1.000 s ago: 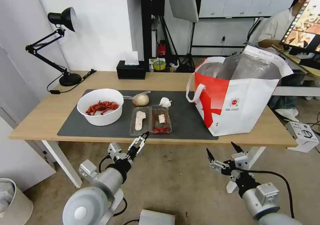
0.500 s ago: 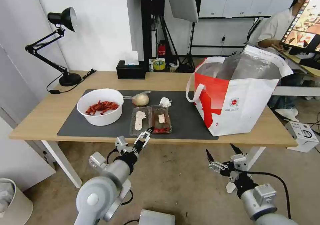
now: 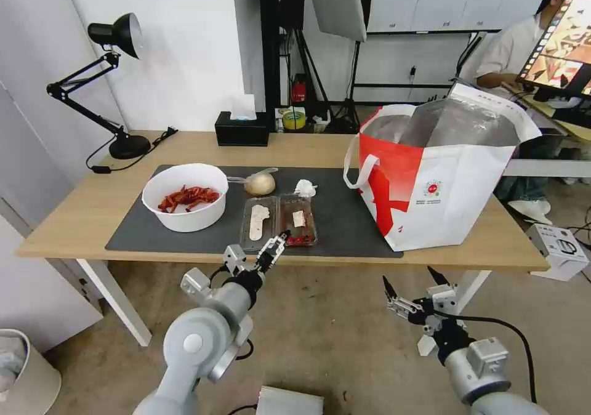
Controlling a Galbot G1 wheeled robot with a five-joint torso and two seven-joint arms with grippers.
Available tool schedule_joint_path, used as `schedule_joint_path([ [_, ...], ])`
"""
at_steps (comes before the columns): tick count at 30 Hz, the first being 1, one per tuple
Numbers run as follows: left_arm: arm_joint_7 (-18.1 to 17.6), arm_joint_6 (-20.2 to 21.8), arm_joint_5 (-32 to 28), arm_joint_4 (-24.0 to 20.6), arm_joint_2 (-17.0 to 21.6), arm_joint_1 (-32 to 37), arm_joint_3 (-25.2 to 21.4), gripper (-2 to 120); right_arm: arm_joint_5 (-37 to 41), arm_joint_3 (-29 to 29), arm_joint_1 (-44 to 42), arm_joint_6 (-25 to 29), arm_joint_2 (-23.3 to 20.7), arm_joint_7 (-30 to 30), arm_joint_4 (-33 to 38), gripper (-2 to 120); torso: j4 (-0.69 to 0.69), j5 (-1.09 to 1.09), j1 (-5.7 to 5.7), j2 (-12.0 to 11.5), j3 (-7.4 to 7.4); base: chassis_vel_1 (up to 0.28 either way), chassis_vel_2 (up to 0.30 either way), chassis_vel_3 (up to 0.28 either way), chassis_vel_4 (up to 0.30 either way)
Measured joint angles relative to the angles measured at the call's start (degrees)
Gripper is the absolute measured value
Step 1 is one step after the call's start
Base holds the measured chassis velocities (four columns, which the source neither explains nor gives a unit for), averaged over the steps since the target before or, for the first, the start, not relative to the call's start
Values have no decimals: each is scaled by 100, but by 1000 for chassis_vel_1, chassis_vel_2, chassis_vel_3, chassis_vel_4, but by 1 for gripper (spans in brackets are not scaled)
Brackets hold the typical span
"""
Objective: Pick up the trash from the table and place it into the takeout bag.
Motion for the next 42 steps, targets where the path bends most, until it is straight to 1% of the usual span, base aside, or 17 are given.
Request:
schedule_joint_path([
  [21, -7, -4, -41, 329, 63, -236, 64, 100, -157, -121, 138, -7, 100, 66, -168, 100, 0, 0, 0, 0, -1, 0, 0, 0, 0],
  [42, -107, -93, -11, 697, -27, -515, 44, 100, -245, -140, 174, -7, 171, 114, -224, 100, 0, 0, -1, 1, -1, 0, 0, 0, 0],
])
